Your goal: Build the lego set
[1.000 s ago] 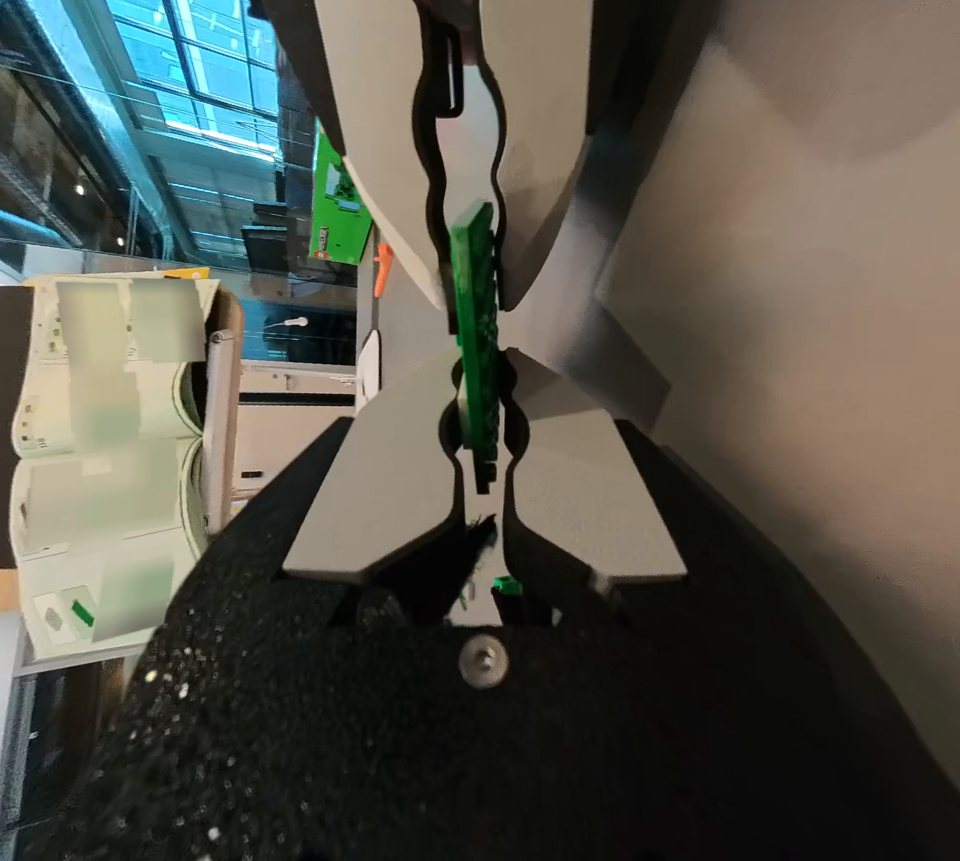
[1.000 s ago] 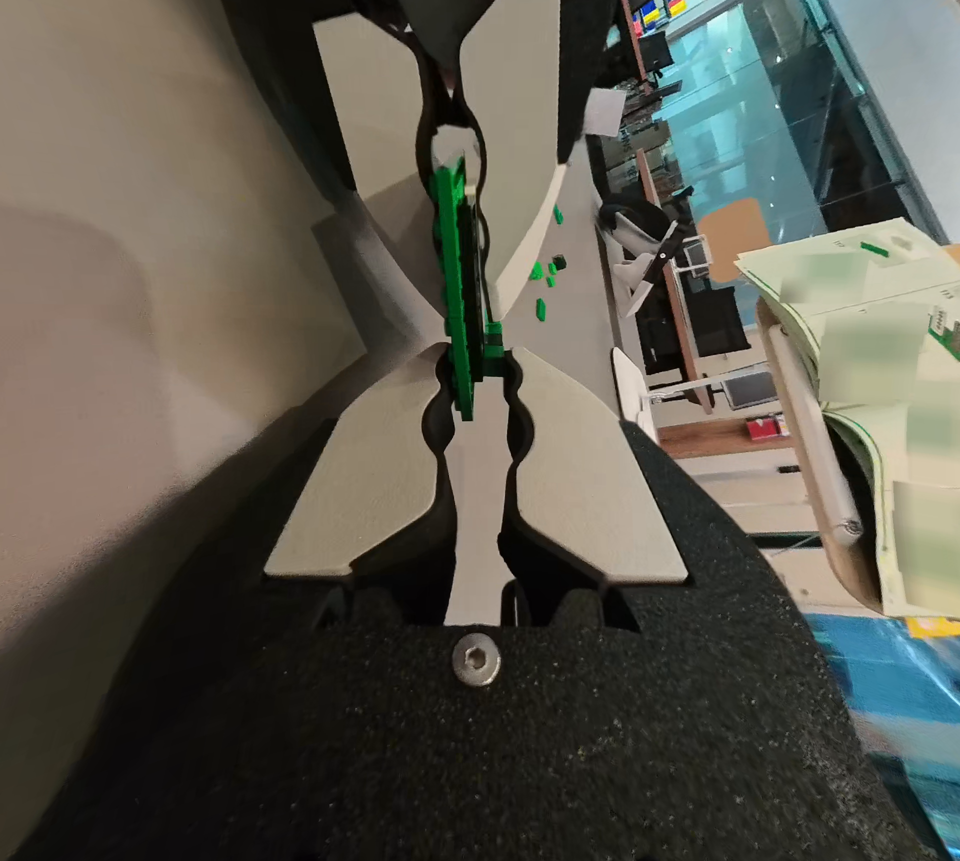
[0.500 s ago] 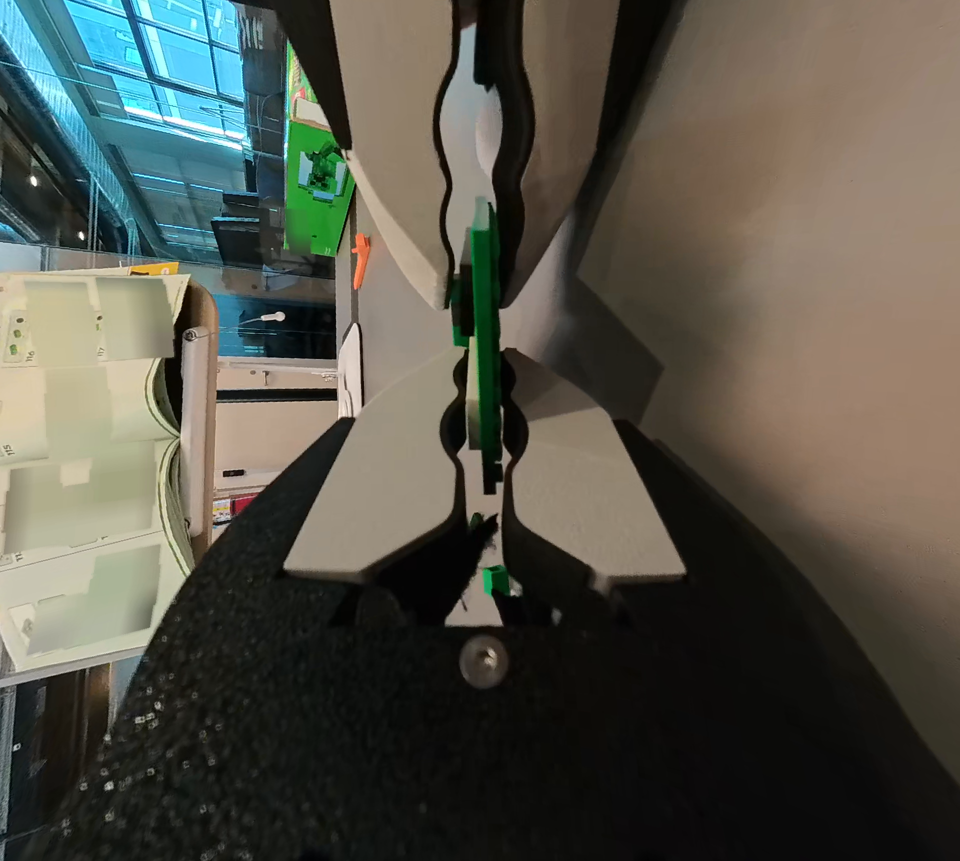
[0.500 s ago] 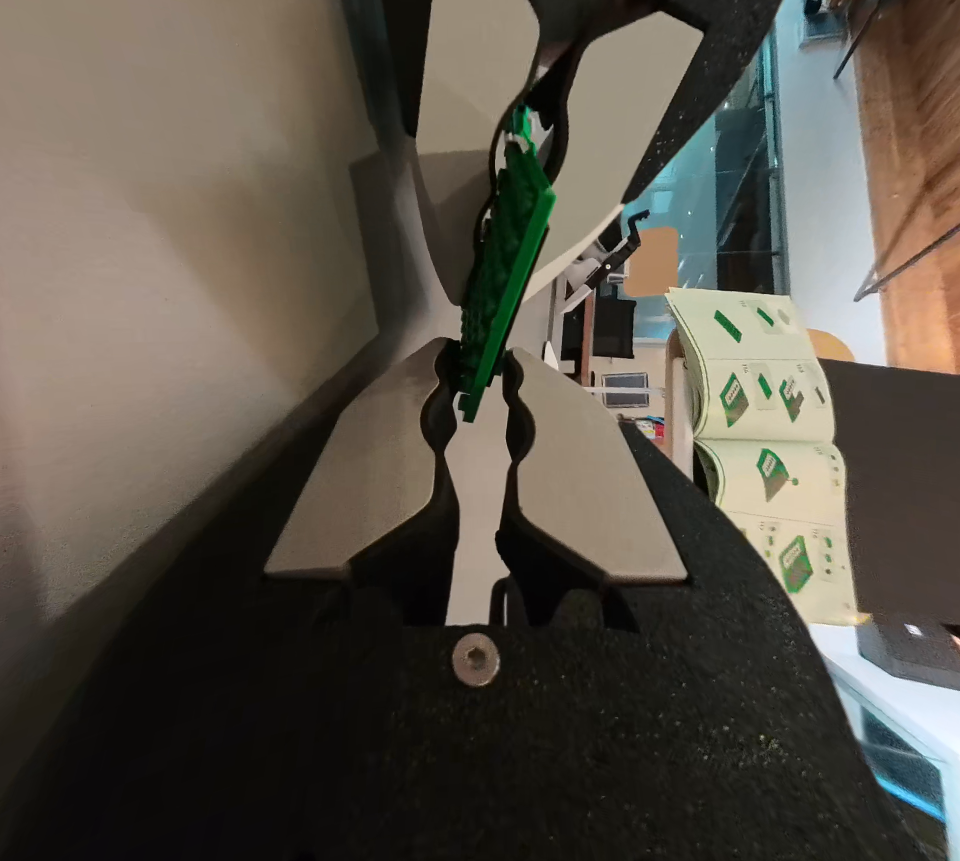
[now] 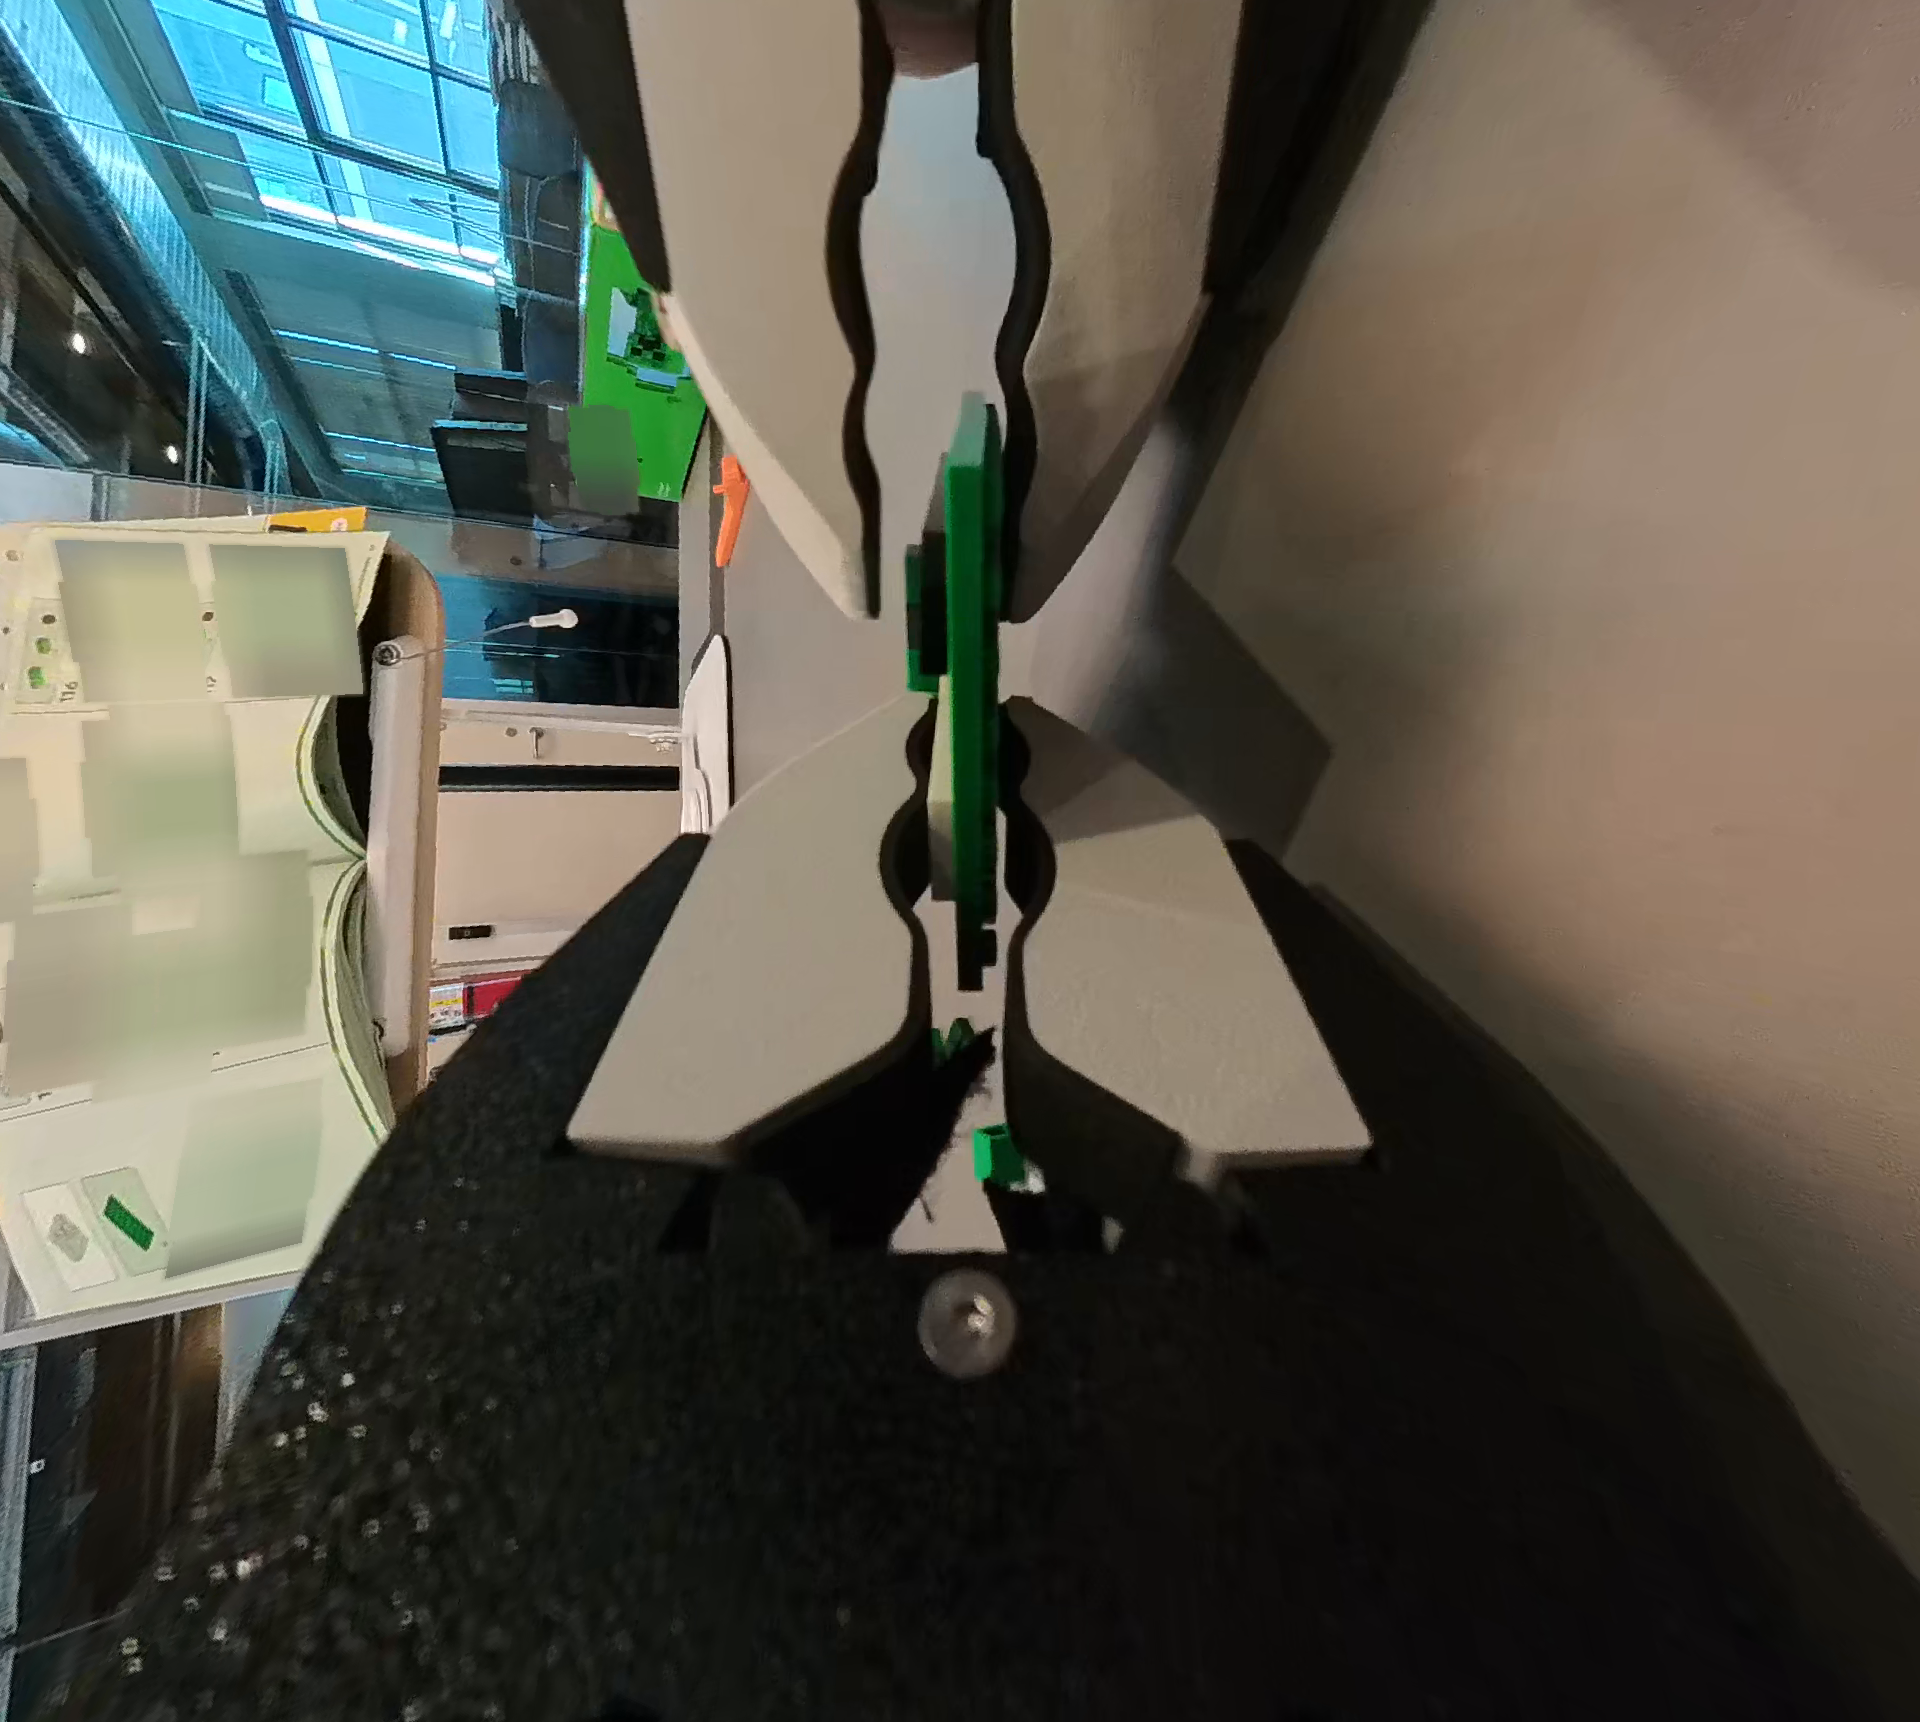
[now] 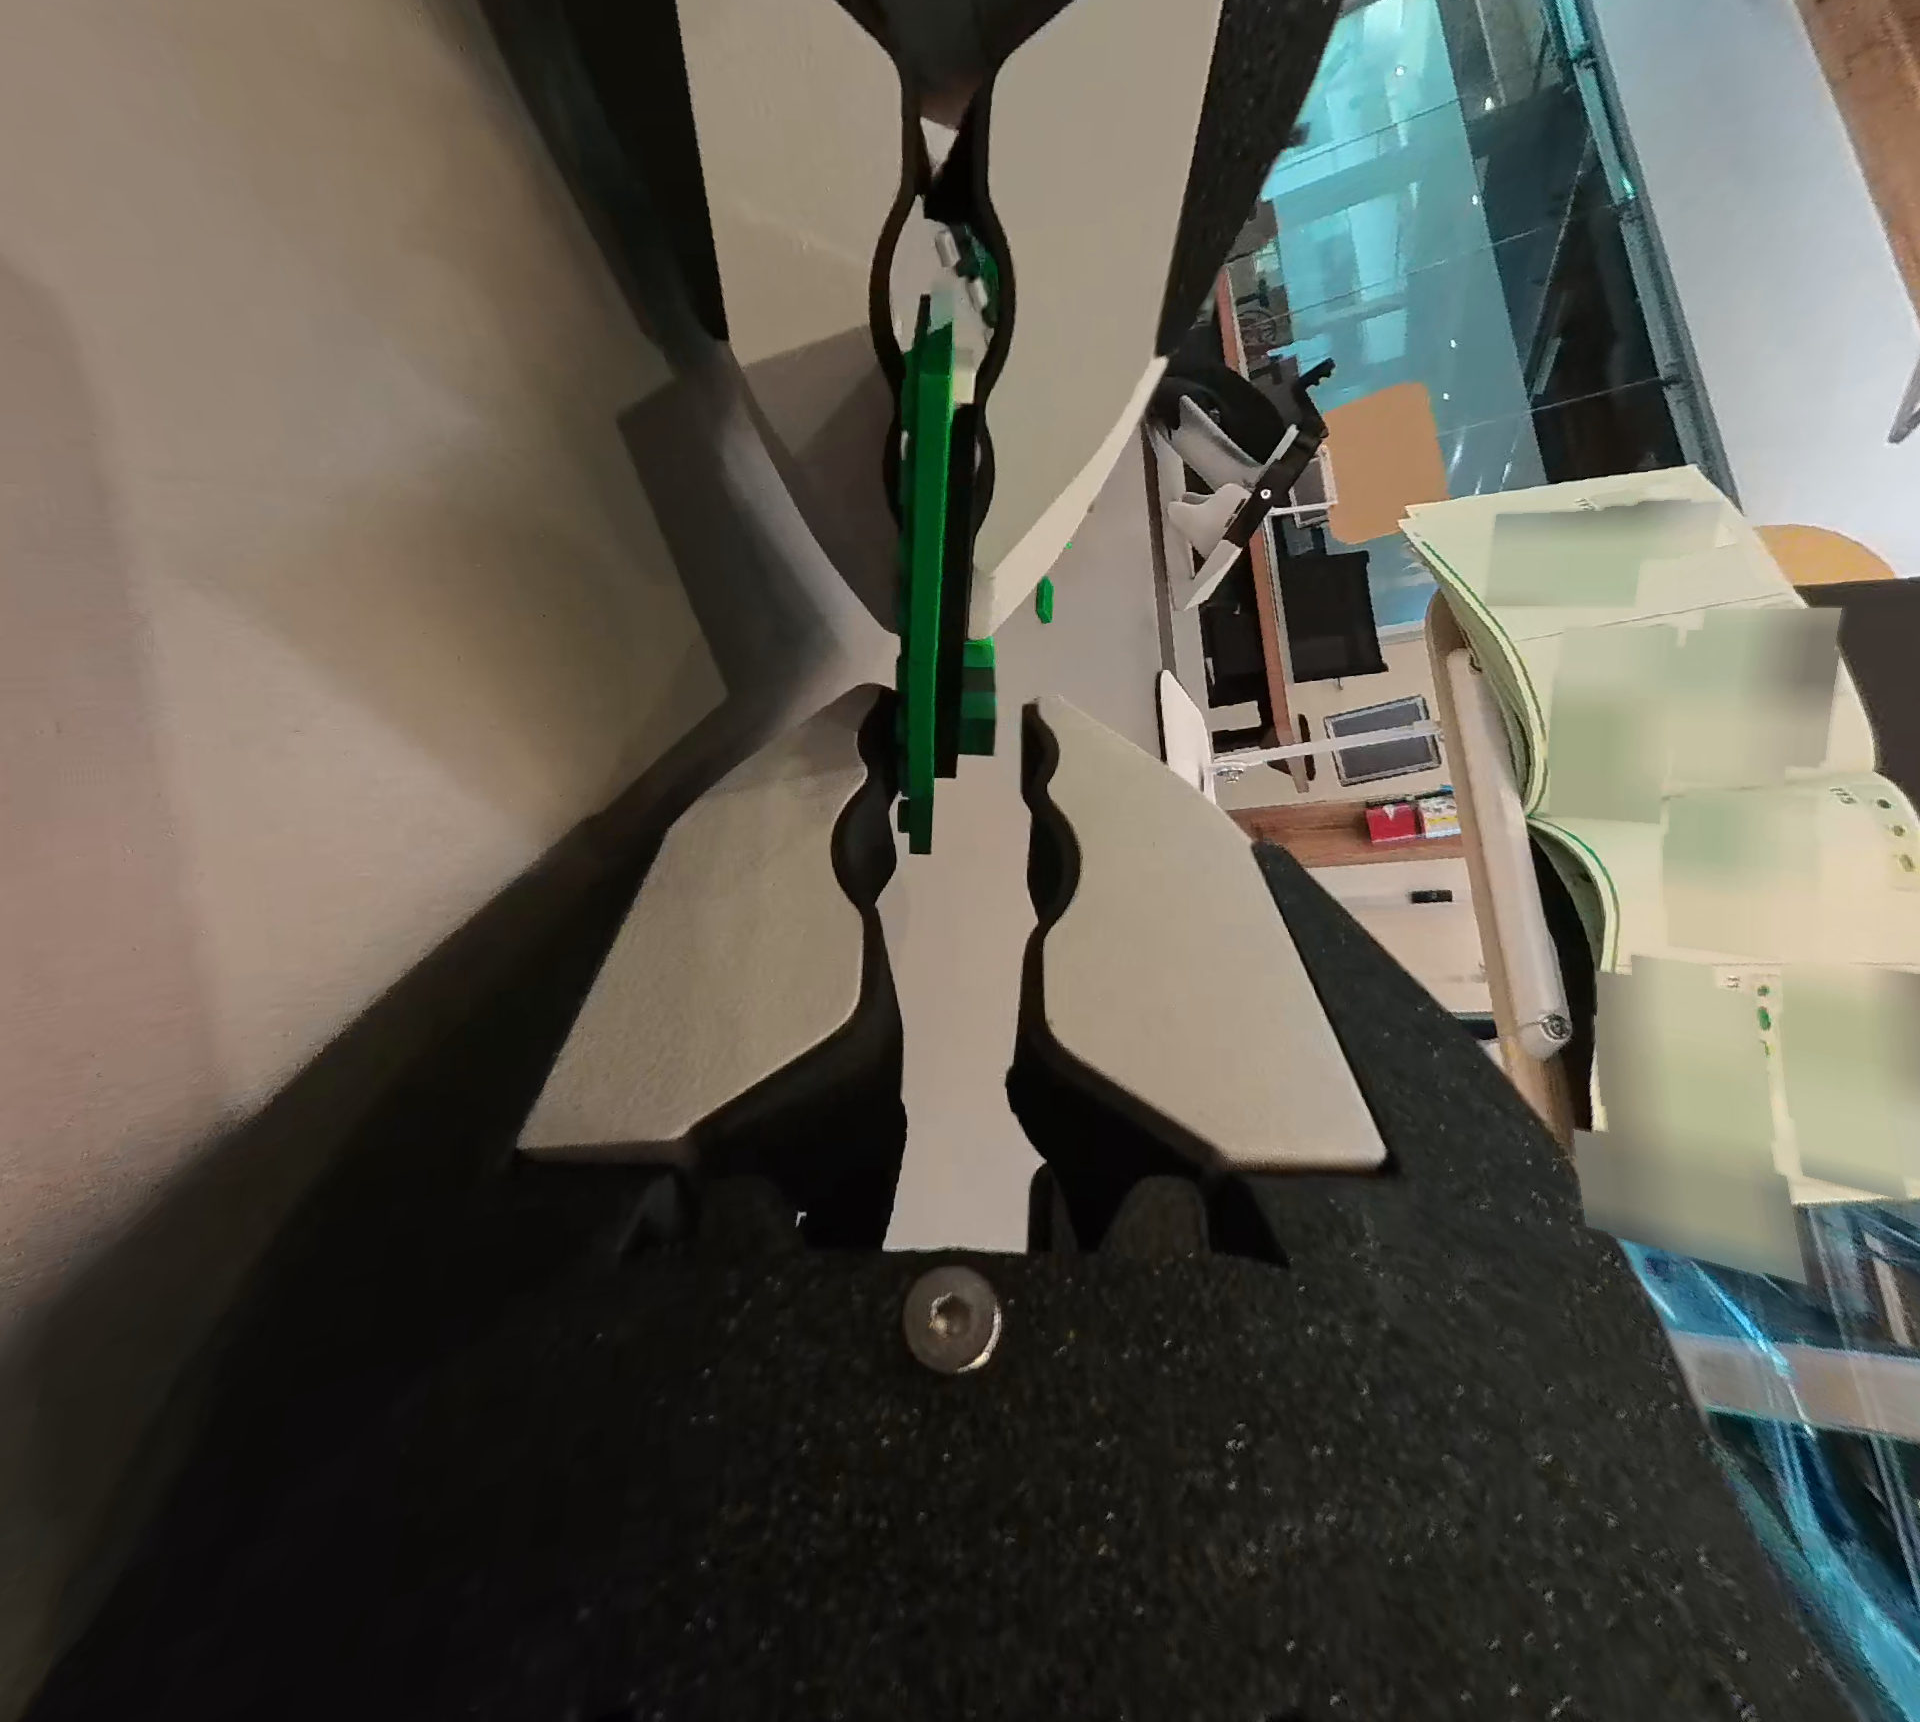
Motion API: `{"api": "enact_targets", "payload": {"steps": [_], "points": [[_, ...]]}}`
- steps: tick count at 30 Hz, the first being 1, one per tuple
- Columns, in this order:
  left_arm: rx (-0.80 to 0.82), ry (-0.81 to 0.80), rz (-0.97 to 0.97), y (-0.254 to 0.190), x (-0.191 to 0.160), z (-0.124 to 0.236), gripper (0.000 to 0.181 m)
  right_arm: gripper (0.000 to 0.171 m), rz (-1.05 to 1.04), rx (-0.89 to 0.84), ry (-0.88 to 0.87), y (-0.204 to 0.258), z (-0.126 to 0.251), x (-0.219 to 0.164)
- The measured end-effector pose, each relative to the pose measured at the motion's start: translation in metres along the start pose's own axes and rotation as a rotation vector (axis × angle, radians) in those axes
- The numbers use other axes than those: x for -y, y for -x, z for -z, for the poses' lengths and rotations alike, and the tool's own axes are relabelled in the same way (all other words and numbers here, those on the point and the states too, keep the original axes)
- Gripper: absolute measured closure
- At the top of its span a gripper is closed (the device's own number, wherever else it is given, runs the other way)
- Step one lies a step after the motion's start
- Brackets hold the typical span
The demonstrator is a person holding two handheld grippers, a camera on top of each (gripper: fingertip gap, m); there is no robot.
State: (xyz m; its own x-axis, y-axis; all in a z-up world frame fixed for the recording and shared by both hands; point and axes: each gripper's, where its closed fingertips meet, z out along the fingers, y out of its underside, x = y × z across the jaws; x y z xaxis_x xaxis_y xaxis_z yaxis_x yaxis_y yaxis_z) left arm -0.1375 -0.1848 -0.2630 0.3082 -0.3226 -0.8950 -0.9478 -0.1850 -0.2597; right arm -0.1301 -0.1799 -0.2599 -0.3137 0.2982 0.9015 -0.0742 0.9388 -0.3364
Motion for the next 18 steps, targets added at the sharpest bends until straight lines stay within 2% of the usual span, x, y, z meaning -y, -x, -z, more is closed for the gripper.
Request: {"api": "enact_targets", "payload": {"steps": [5,9,14,18], "points": [[0.003,-0.001,-0.011,0.0000,0.0000,-0.0001,0.173,0.145,-0.007,-0.008,-0.009,-0.0015,-0.0002,0.0005],[0.020,-0.016,-0.038,0.0013,0.0025,0.0012,0.173,0.155,0.040,-0.004,-0.017,0.0021,-0.0001,0.0024],[0.037,-0.020,-0.068,0.0021,0.0032,0.0021,0.172,0.155,0.117,-0.036,0.005,0.0000,0.0006,0.0024],[0.038,-0.018,-0.067,0.0025,0.0023,0.0019,0.173,0.155,0.076,-0.027,0.024,0.0000,-0.0005,0.0015]]}}
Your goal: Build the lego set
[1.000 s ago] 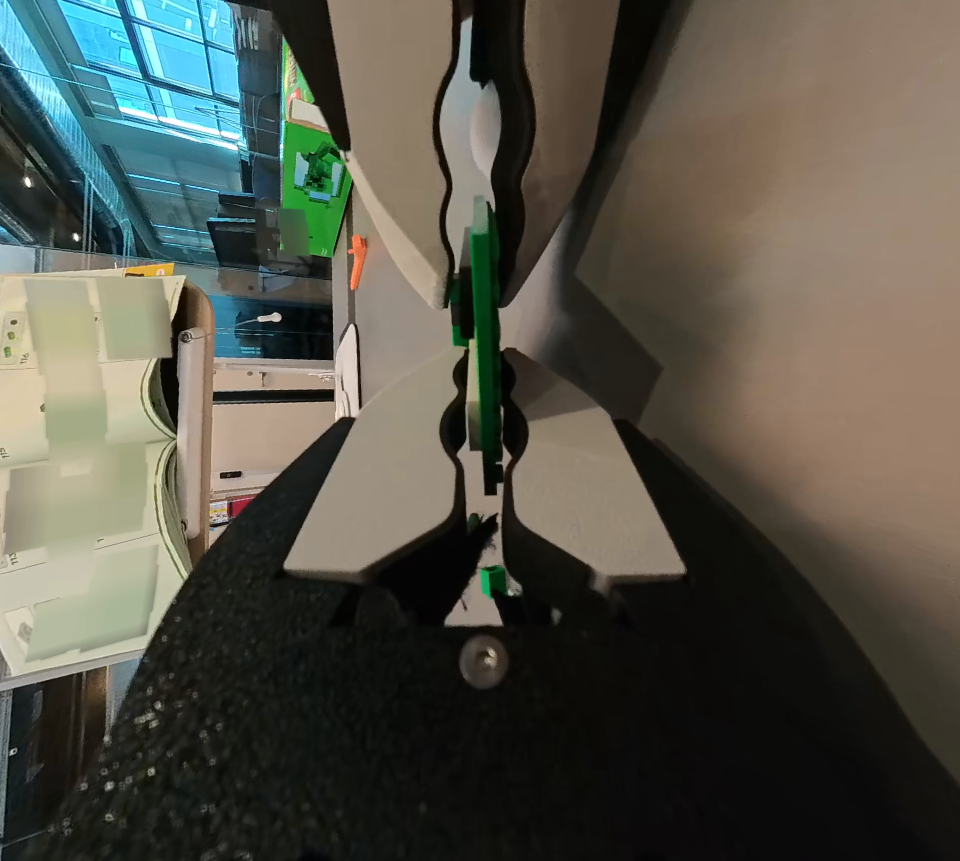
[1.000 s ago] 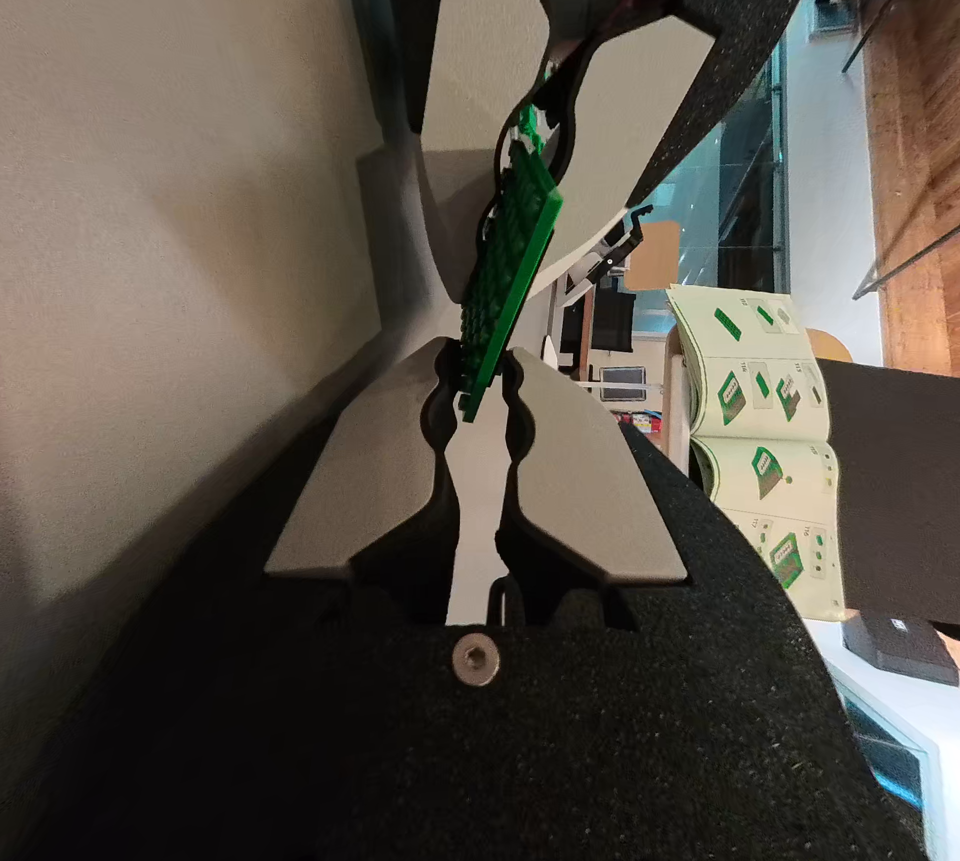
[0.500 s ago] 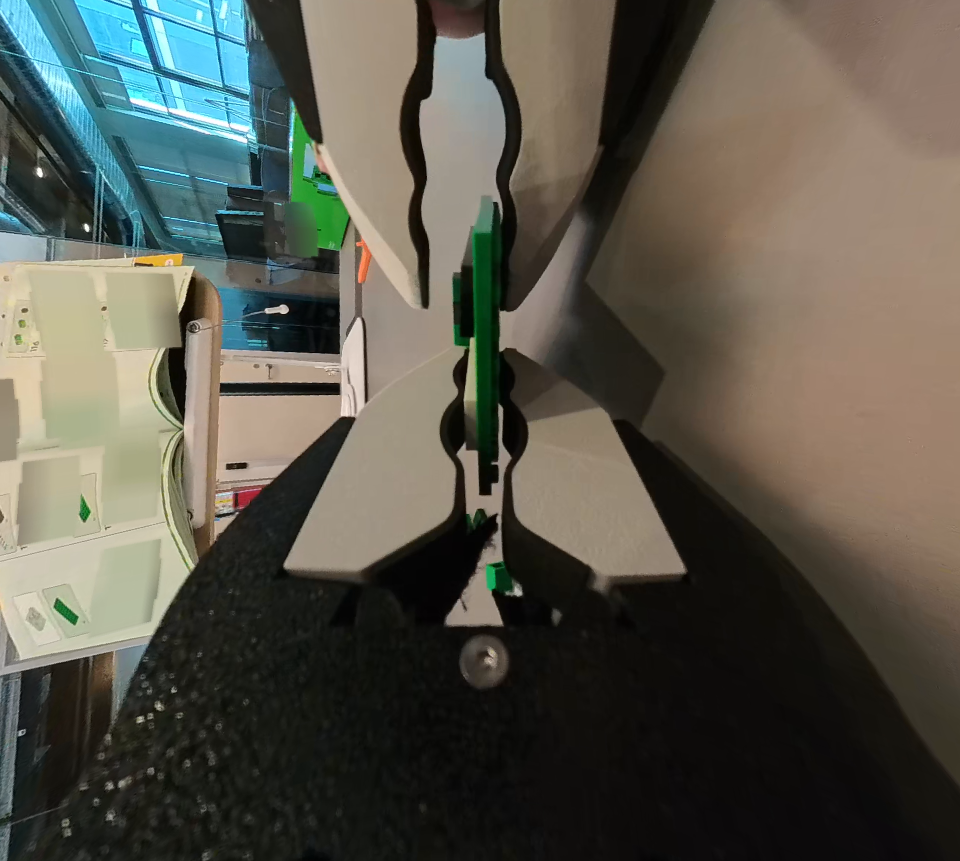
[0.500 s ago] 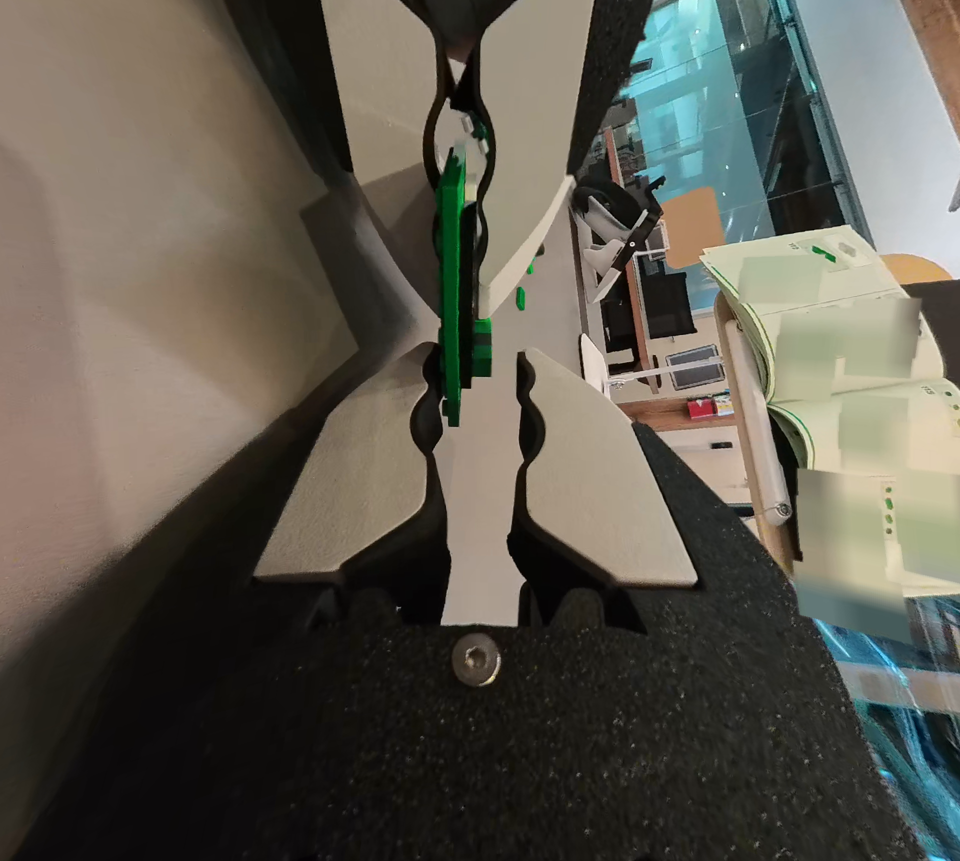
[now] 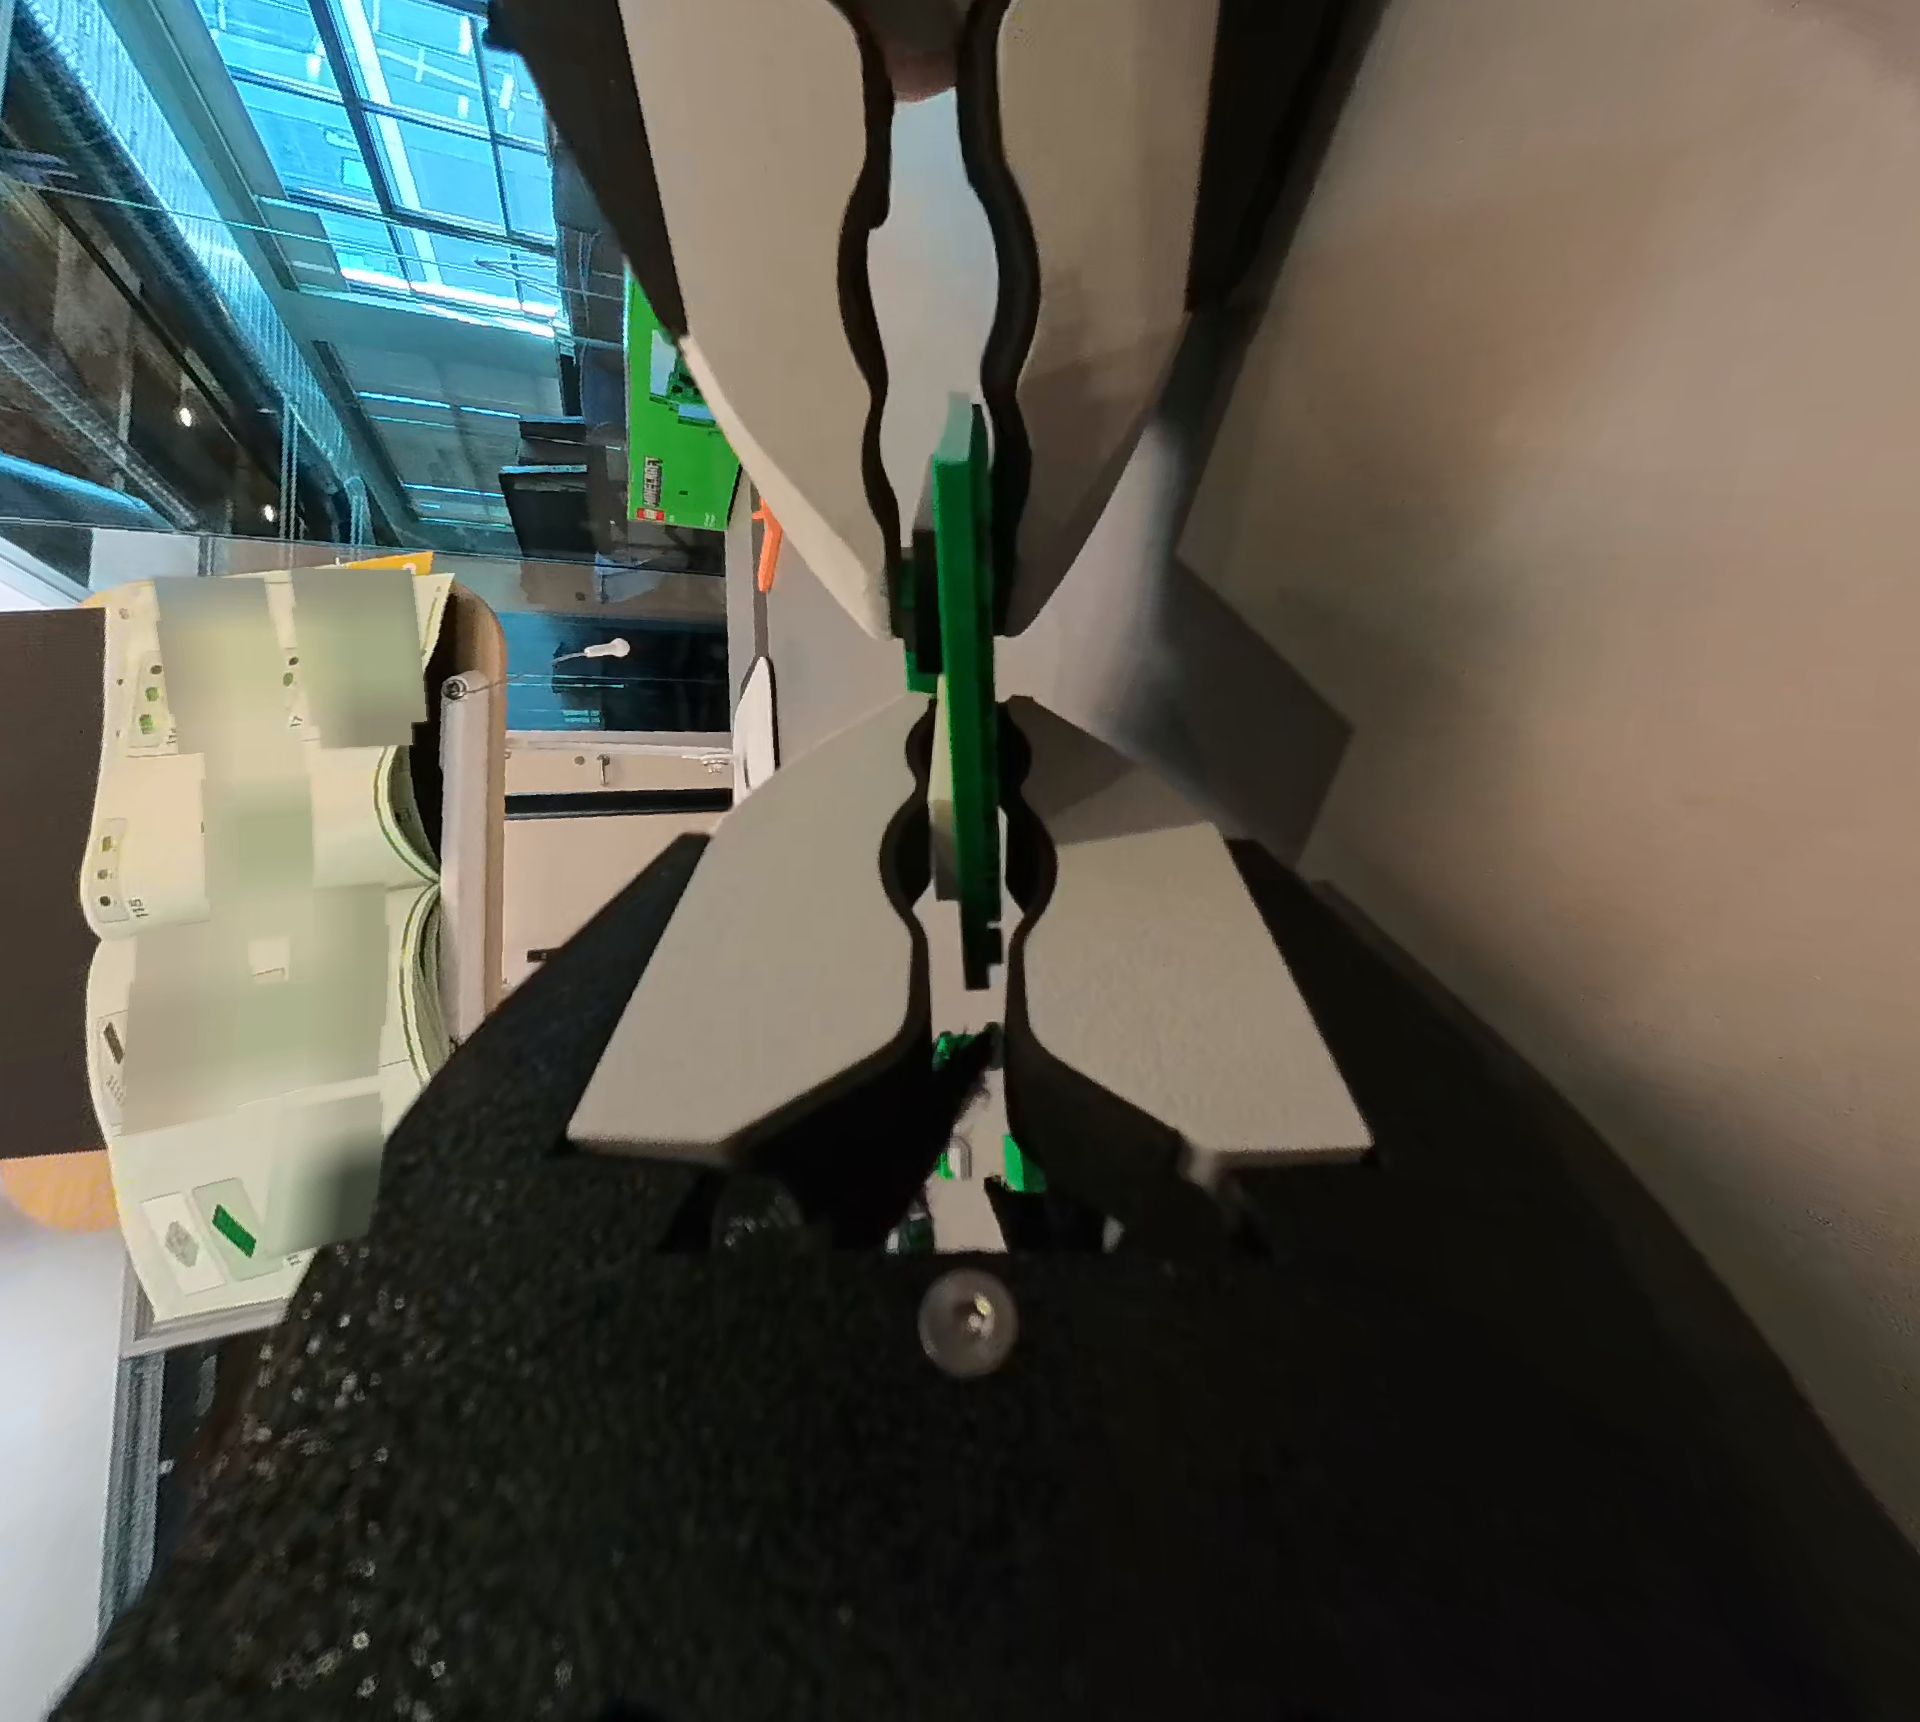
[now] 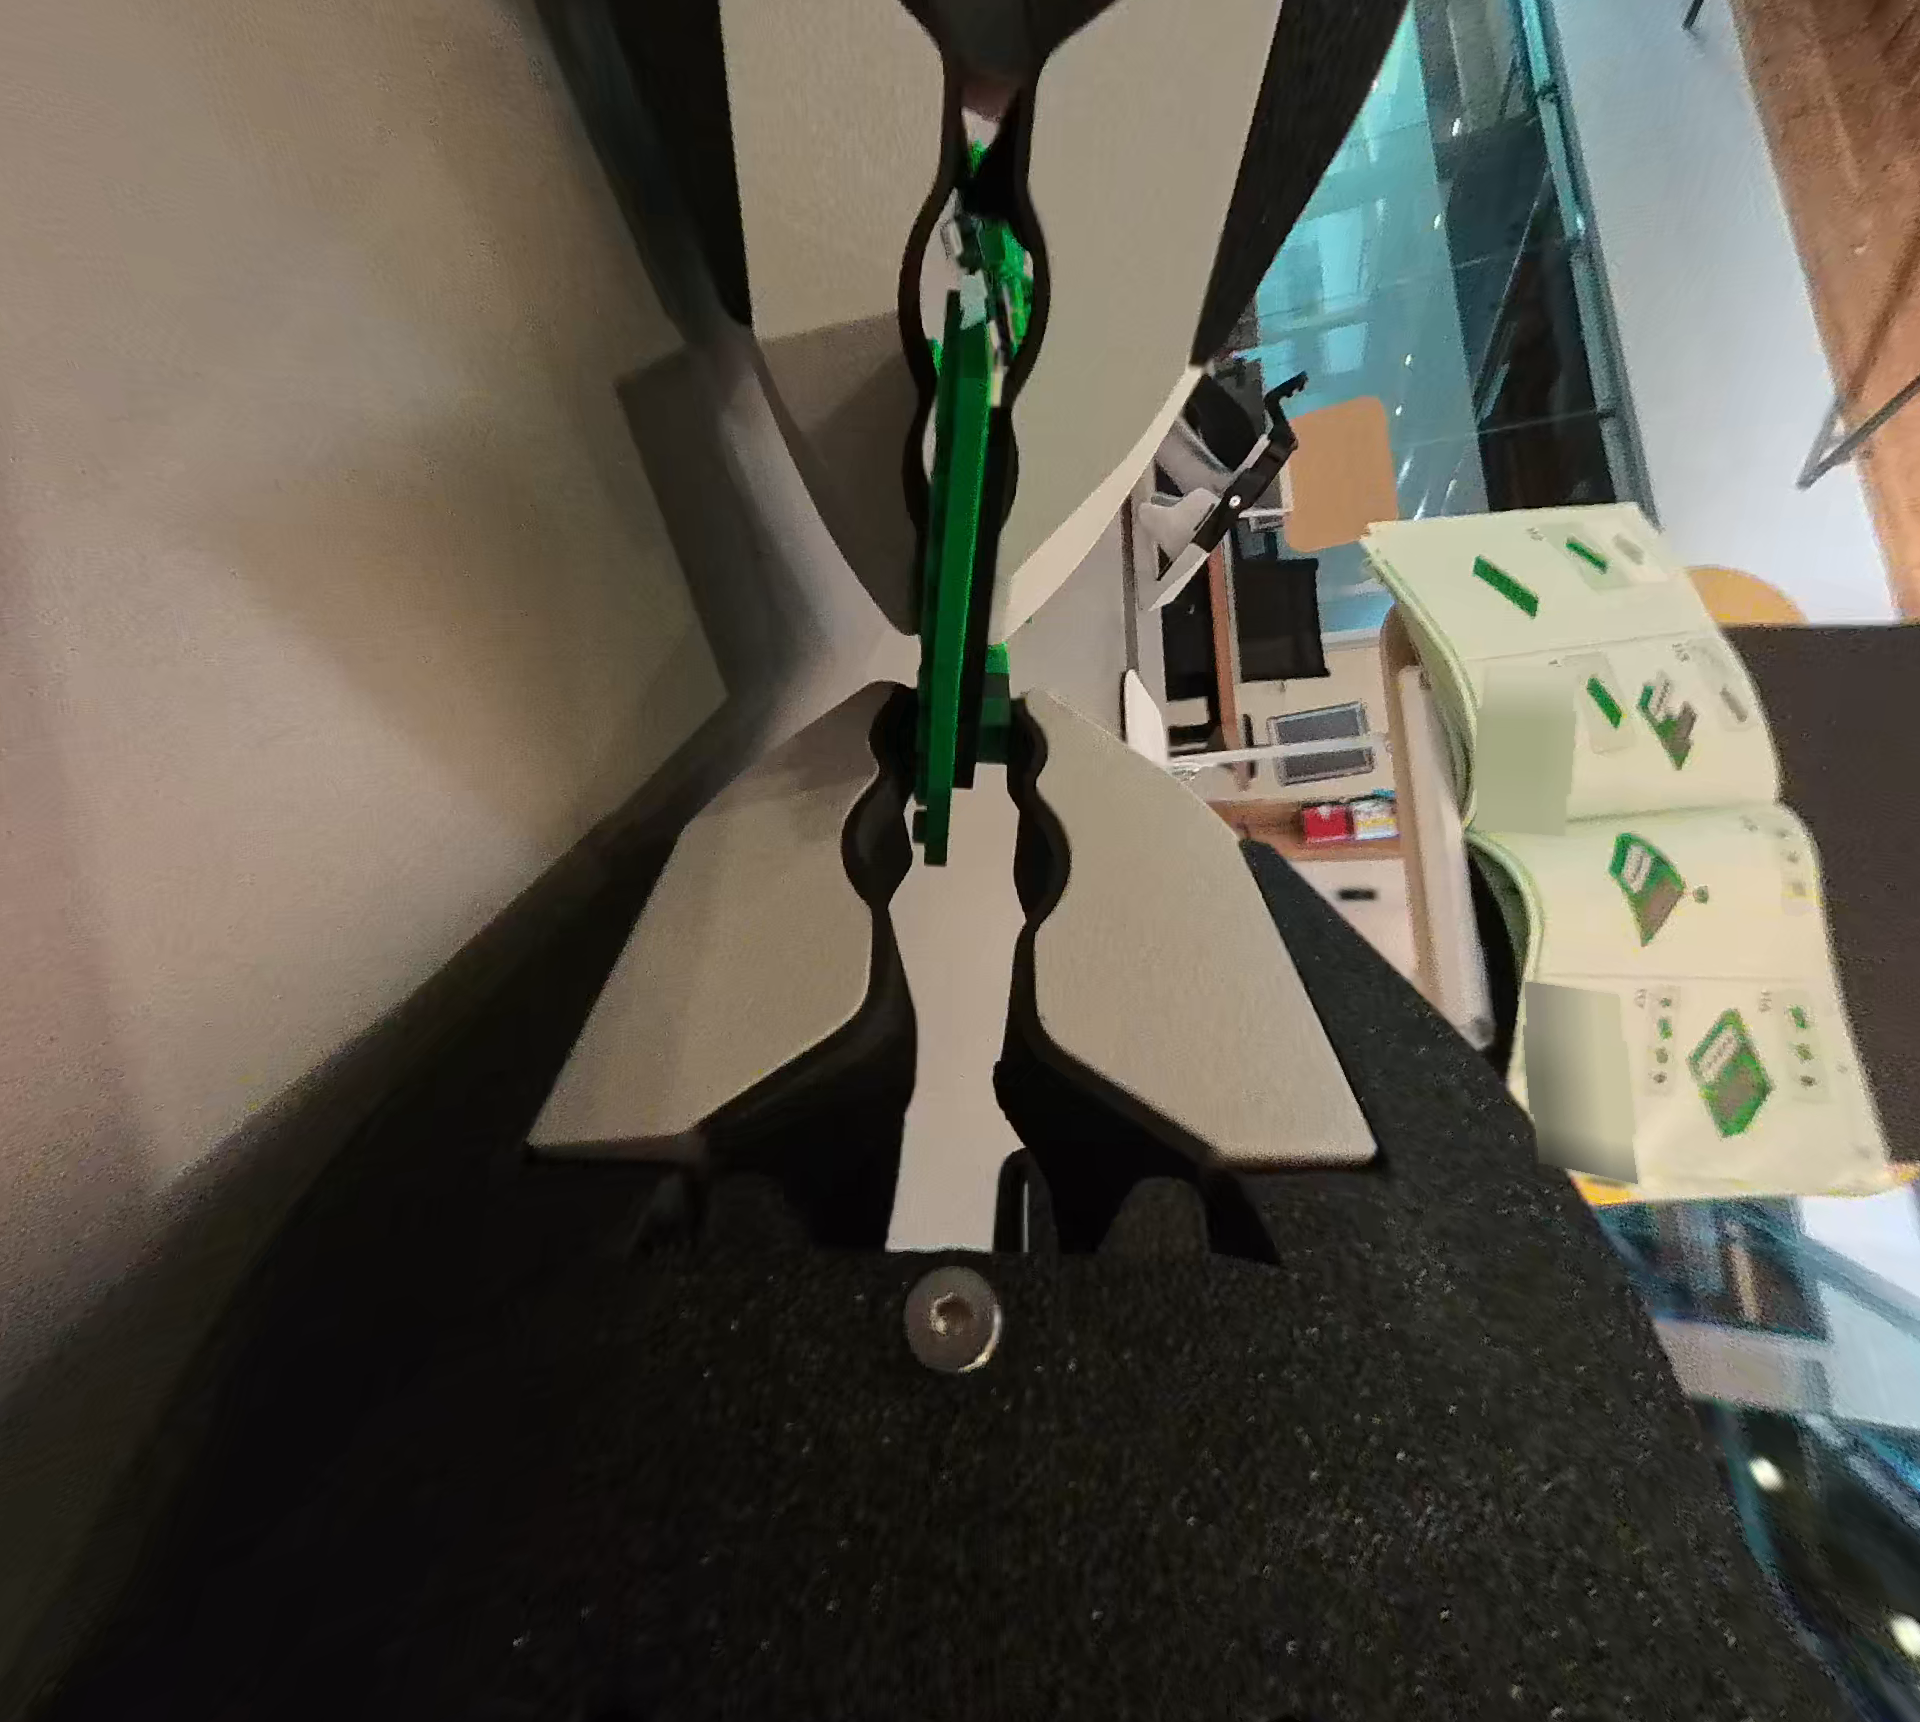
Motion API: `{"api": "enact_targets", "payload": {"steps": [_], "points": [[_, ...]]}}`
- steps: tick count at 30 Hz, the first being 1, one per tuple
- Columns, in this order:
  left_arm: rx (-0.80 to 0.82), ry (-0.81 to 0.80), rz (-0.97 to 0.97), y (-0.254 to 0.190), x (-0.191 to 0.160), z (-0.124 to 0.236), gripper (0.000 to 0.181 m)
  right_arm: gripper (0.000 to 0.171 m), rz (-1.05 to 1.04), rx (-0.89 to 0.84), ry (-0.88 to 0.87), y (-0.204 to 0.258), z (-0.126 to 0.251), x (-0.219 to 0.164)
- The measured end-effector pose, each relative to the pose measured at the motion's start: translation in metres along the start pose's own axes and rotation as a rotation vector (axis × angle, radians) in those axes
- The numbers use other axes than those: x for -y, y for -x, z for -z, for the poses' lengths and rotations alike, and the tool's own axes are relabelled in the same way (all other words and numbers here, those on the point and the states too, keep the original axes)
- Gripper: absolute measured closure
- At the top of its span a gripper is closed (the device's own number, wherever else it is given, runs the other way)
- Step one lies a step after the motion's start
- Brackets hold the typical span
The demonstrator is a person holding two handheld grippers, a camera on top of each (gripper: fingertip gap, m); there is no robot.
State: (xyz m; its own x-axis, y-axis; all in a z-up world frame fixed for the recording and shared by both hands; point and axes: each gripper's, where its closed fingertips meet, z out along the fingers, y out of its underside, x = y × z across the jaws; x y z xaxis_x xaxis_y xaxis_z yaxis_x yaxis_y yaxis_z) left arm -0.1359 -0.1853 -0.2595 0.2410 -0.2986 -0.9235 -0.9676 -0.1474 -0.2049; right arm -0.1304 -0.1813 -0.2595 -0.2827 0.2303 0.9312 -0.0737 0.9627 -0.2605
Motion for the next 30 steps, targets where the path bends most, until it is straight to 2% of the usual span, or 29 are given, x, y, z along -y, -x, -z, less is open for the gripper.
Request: {"api": "enact_targets", "payload": {"steps": [4,5,8,11,14,16,20,25,30], "points": [[0.049,0.032,0.045,0.011,-0.006,-0.001,0.173,0.151,-0.143,-0.048,-0.010,-0.011,-0.004,-0.002],[0.087,0.051,0.041,0.017,-0.010,0.000,0.173,0.137,-0.163,-0.030,-0.017,-0.010,-0.004,-0.003],[0.254,0.086,-0.021,0.042,-0.023,0.007,0.173,0.123,-0.249,-0.032,-0.038,-0.017,-0.001,-0.012],[0.445,0.080,-0.206,0.064,-0.027,0.020,0.173,0.124,-0.333,-0.061,-0.010,-0.026,0.001,-0.027],[0.519,0.065,-0.263,0.072,-0.027,0.028,0.173,0.132,-0.419,-0.116,-0.012,-0.040,0.004,-0.034],[0.537,0.048,-0.275,0.074,-0.025,0.030,0.173,0.143,-0.464,-0.160,-0.025,-0.049,0.008,-0.039],[0.500,0.018,-0.291,0.066,-0.019,0.028,0.173,0.145,-0.578,-0.313,-0.002,-0.075,0.020,-0.060],[0.396,-0.009,-0.291,0.049,-0.015,0.019,0.173,0.164,-0.871,-0.381,-0.092,-0.094,0.036,-0.082],[0.354,-0.014,-0.259,0.044,-0.018,0.016,0.173,0.168,-1.103,-0.502,-0.164,-0.111,0.056,-0.108]]}}
